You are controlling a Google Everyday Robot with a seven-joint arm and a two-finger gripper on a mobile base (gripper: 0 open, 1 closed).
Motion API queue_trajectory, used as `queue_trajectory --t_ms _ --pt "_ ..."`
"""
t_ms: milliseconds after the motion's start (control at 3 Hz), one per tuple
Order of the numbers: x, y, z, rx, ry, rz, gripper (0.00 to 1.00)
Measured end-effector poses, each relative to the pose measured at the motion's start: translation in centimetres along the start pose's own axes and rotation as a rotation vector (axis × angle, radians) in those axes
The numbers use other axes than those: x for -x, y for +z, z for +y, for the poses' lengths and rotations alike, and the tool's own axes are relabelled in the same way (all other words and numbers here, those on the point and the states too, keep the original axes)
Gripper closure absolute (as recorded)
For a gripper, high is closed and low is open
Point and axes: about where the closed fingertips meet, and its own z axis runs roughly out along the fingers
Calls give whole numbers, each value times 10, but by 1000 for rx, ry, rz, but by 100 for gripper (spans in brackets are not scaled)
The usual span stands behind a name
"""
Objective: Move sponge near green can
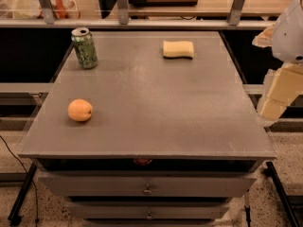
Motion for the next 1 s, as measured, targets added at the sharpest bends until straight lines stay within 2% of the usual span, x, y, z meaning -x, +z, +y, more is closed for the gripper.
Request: queue_trajectory --t_ms 333,667,1000 --pt "0 0 0 0 0 0 0" --pt "3 3 -10 -11 -4 -26 0" --pt "5 14 -31 -37 25 -92 0"
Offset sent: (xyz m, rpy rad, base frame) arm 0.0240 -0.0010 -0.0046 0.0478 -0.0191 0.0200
